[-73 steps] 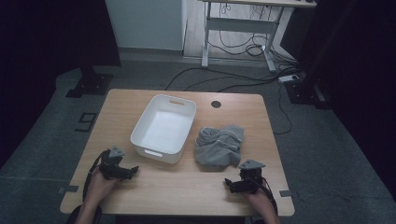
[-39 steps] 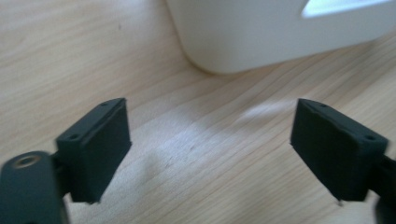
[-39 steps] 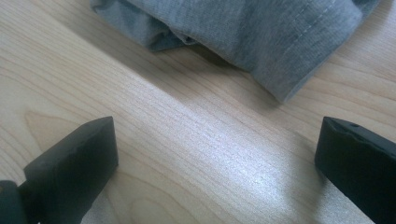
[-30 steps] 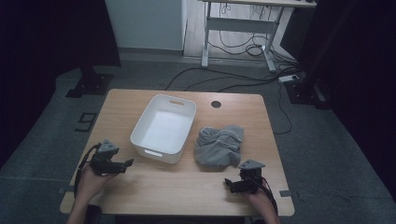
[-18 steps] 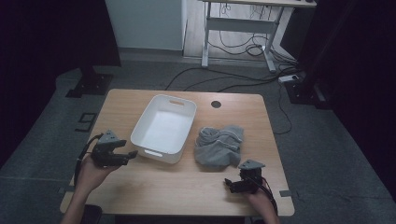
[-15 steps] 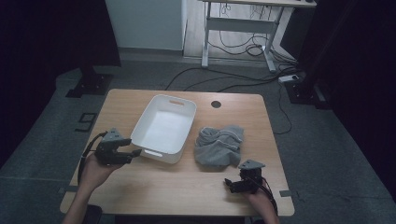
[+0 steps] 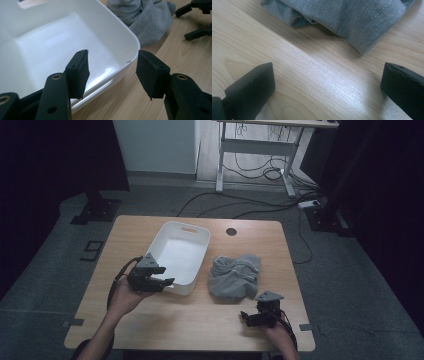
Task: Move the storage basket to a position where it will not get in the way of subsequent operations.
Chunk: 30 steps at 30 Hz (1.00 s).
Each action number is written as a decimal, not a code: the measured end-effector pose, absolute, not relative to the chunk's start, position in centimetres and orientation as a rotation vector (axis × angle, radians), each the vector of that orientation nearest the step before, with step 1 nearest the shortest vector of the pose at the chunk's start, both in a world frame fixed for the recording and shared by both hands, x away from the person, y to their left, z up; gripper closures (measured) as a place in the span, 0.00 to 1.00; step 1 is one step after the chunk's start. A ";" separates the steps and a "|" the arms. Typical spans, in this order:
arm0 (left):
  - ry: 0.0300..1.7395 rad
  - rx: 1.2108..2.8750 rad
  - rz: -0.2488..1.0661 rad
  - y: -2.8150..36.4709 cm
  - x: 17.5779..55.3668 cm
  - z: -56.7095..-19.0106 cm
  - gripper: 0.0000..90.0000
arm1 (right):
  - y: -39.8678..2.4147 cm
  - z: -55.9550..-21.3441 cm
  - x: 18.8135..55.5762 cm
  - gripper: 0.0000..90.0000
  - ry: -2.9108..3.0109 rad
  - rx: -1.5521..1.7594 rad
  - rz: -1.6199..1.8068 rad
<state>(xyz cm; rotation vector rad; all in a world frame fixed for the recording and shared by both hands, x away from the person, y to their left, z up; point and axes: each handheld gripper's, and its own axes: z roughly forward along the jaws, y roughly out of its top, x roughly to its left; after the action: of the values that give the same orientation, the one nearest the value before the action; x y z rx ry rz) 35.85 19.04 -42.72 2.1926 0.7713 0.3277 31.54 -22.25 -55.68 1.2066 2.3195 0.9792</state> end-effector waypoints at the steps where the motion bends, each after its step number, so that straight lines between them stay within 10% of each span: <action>1: 0.766 2.196 0.323 18.7 35.9 -42.7 0.50 | -22.3 -55.7 31.5 0.00 2.320 1.206 0.979; 30: 0.762 2.364 0.321 11.4 37.1 -45.9 0.80 | -22.2 -55.7 31.5 0.00 2.319 1.208 0.980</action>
<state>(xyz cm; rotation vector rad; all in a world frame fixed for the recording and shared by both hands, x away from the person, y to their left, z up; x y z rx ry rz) 37.13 11.36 -45.85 2.3639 0.7621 0.3214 31.54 -22.25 -55.68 1.2075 2.3189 0.9797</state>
